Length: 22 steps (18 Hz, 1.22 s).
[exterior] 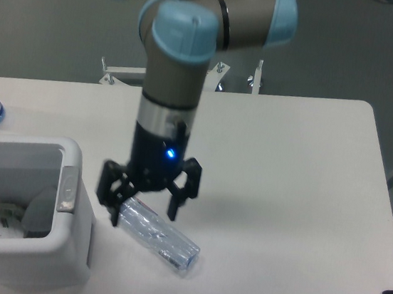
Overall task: Place the trash in the trash can
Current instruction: 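Move the open gripper over the clear plastic bottle and lower, then rotate the gripper to align with the bottle and grasp it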
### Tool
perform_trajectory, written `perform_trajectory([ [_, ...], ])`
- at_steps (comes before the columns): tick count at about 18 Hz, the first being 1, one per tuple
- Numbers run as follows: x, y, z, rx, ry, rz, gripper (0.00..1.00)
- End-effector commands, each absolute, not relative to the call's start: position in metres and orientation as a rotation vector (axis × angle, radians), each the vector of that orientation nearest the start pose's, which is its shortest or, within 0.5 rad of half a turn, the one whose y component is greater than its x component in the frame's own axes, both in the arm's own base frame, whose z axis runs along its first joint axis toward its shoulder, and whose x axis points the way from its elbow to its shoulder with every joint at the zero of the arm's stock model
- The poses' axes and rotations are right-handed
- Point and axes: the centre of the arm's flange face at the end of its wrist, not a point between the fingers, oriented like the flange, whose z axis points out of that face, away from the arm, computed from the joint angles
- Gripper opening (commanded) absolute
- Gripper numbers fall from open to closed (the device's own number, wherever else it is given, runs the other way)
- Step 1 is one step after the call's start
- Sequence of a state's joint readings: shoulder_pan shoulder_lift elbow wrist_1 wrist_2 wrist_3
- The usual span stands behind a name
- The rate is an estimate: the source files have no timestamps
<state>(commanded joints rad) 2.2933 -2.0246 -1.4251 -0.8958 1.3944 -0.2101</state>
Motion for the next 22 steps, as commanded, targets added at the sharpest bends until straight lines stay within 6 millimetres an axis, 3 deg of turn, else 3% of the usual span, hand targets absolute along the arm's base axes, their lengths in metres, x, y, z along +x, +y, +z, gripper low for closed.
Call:
perform_trajectory([
  [6,-0.354,0.619,0.302,-2.554,-1.268,-0.124,1.00],
  [13,-0.358,0.596,0.234,-2.675,-1.371,0.042,1.00],
  [18,-0.360,0.601,0.210,-2.695,-1.399,0.055,1.00],
  [22,-0.364,0.607,0.209,-2.671,-1.435,0.068,1.00],
])
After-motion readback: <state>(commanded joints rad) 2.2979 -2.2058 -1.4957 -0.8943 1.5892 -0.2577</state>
